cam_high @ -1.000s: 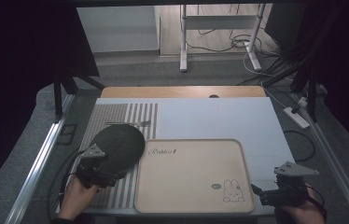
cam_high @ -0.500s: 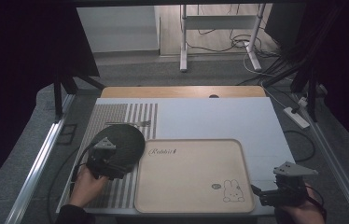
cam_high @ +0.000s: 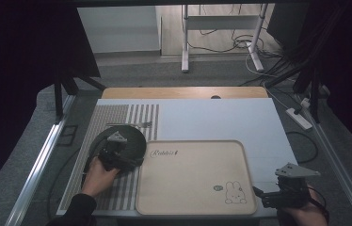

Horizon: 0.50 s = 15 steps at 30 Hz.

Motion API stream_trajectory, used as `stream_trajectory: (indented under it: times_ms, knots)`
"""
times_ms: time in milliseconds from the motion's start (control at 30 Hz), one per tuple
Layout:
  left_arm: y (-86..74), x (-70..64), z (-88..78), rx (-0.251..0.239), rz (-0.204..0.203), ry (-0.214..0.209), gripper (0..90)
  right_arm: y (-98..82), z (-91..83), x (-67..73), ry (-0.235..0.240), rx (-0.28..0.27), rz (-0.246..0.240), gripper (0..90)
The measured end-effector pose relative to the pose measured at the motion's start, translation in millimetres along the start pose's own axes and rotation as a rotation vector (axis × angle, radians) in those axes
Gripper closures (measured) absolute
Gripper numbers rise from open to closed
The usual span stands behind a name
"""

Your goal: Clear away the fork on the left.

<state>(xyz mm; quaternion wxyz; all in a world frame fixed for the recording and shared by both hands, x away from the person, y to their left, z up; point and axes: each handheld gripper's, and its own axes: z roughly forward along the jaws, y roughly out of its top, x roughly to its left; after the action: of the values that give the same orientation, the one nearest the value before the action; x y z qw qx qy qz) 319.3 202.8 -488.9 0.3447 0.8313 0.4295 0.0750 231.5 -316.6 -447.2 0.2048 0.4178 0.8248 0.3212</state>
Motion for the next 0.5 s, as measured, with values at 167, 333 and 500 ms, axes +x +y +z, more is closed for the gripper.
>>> stream_trajectory:
  times_ms: [167,333,500]
  knots:
    - [10.4,1.9,10.0,0.017,0.004,0.033,0.0,0.0,0.1,0.0,0.001,0.002,0.000,0.0]
    - [21.0,9.3,17.5,0.010,0.007,0.026,0.1,0.0,0.3,0.0,0.001,0.003,-0.003,0.0]
    - [29.4,17.3,24.0,0.006,0.013,0.009,0.0,0.0,0.3,-0.1,0.002,0.003,-0.001,0.0]
